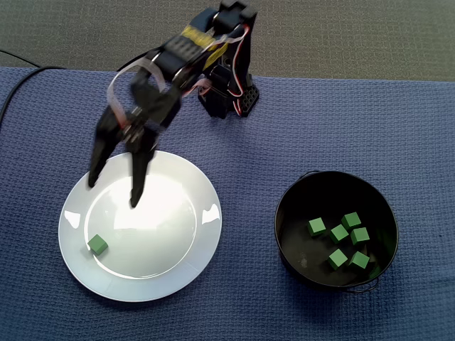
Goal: Pick up the items on the white plate and put them in the black container.
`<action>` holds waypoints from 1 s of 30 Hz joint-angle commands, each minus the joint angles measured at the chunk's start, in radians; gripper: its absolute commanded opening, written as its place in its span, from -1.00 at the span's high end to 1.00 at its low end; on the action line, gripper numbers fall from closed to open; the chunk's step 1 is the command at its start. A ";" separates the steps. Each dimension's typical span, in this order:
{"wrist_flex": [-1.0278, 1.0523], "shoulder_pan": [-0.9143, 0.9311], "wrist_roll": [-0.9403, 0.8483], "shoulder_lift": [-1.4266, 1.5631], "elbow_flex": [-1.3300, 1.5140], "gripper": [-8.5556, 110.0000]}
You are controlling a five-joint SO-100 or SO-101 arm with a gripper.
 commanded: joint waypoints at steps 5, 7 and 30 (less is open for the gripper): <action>-0.020 0.160 -0.058 -0.348 -0.141 0.26; -0.015 0.166 -0.038 -0.399 -0.146 0.26; -0.046 0.120 -0.074 -0.733 -0.275 0.30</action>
